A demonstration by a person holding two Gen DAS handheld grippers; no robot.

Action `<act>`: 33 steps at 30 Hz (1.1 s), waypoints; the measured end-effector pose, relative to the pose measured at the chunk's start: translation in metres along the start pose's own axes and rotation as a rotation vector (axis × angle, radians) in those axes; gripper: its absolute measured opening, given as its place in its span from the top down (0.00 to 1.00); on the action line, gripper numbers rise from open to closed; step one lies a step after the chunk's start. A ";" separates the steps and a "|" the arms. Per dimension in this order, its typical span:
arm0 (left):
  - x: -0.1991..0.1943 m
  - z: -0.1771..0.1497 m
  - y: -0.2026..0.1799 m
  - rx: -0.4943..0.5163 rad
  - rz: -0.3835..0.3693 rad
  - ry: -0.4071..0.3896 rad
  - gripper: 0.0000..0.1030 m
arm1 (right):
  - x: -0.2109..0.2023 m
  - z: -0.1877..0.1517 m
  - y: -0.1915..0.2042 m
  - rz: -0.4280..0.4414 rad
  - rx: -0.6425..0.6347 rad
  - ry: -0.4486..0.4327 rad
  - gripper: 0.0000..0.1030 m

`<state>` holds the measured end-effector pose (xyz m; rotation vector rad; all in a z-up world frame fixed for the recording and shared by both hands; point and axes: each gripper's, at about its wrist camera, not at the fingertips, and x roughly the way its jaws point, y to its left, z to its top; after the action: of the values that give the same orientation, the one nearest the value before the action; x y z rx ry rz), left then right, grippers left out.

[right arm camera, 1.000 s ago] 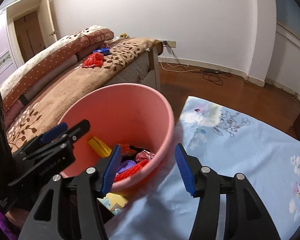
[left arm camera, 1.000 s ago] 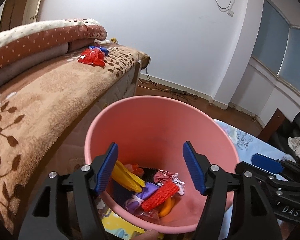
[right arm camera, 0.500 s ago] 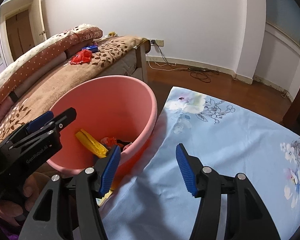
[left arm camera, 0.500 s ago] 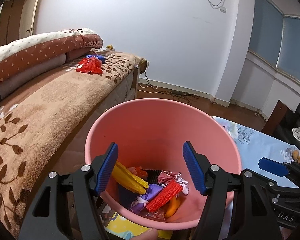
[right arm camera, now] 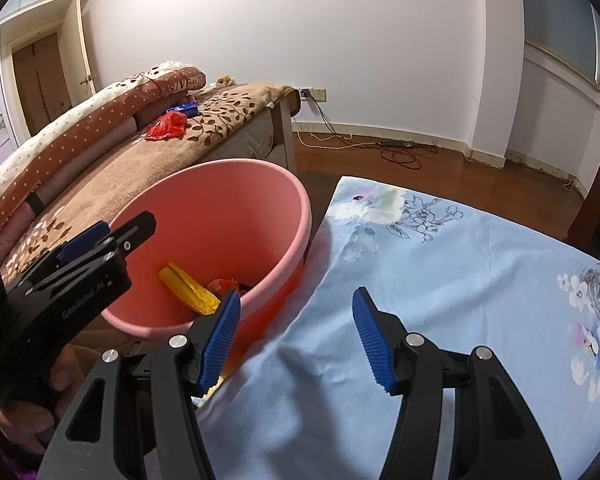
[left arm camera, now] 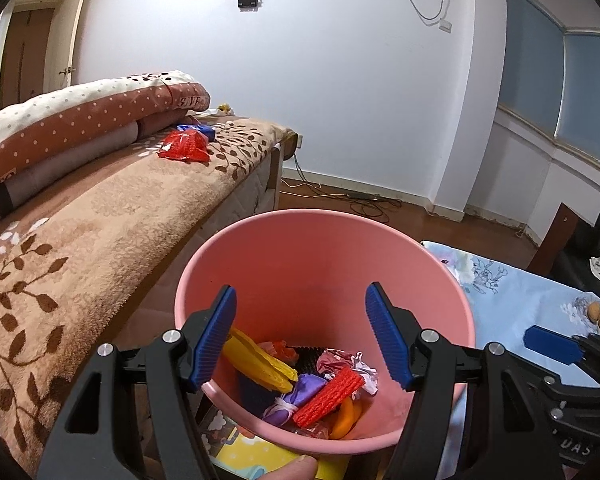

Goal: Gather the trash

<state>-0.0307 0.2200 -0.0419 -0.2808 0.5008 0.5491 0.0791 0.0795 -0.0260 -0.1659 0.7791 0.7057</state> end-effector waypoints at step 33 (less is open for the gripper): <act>-0.076 0.002 -0.065 0.106 0.006 0.024 0.35 | -0.072 -0.022 -0.022 -0.023 0.044 -0.058 0.38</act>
<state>-0.0492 0.1352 0.0074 -0.1846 0.5521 0.5237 0.0442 0.0165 0.0055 -0.1136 0.7355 0.6681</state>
